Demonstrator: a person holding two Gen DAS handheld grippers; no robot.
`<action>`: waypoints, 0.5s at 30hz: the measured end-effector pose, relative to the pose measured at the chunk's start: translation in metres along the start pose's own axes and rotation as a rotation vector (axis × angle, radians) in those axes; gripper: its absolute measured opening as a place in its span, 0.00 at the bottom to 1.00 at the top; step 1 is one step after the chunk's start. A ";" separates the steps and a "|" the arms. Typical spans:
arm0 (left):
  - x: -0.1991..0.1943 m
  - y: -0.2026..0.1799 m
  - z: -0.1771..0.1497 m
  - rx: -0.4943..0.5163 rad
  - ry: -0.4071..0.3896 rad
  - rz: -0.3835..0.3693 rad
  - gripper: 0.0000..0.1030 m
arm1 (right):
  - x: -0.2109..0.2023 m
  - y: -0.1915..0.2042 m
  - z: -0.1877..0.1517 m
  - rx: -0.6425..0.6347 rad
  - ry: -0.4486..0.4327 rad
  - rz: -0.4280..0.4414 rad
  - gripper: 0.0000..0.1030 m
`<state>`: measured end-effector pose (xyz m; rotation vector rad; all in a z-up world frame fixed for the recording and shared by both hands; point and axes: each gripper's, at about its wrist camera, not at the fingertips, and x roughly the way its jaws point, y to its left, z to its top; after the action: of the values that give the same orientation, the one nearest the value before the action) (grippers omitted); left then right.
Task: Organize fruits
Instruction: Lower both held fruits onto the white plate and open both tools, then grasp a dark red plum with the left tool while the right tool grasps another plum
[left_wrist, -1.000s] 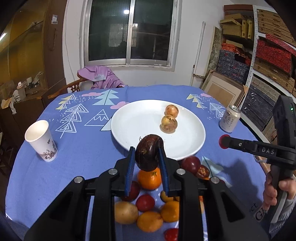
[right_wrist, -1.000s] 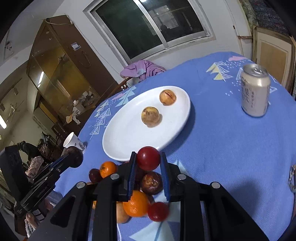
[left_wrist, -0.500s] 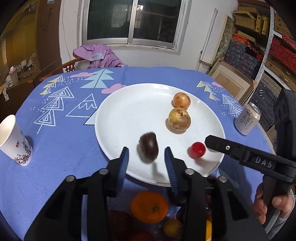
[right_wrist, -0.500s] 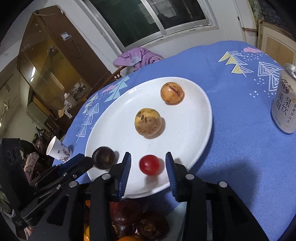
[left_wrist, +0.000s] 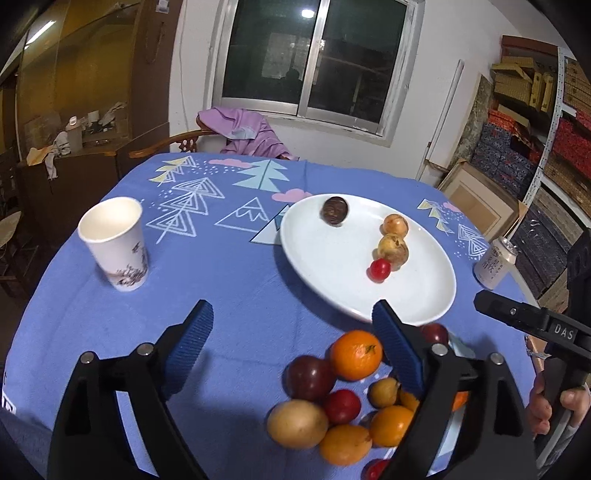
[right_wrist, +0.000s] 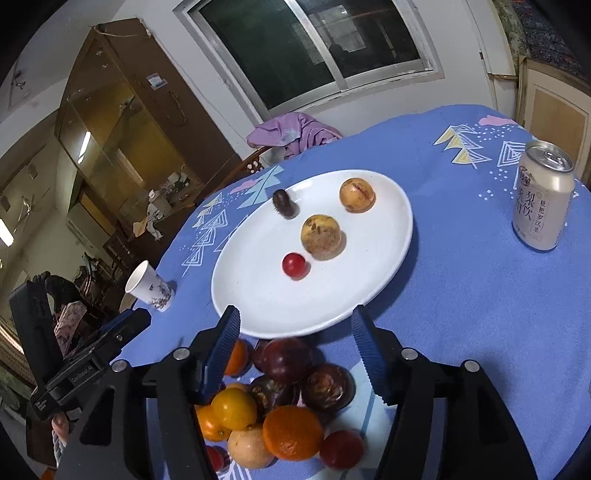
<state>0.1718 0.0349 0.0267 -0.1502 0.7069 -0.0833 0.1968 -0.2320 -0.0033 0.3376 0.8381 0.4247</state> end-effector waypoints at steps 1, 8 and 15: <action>-0.003 0.003 -0.007 -0.004 0.006 0.015 0.87 | 0.002 0.004 -0.004 -0.010 0.016 0.015 0.62; -0.006 0.013 -0.033 0.008 0.045 0.048 0.87 | 0.017 0.017 -0.019 -0.064 0.071 -0.003 0.51; -0.002 0.010 -0.033 0.012 0.064 0.038 0.87 | 0.029 0.006 -0.017 -0.031 0.100 -0.008 0.50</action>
<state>0.1492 0.0417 0.0015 -0.1233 0.7724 -0.0556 0.1996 -0.2107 -0.0302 0.2864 0.9290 0.4497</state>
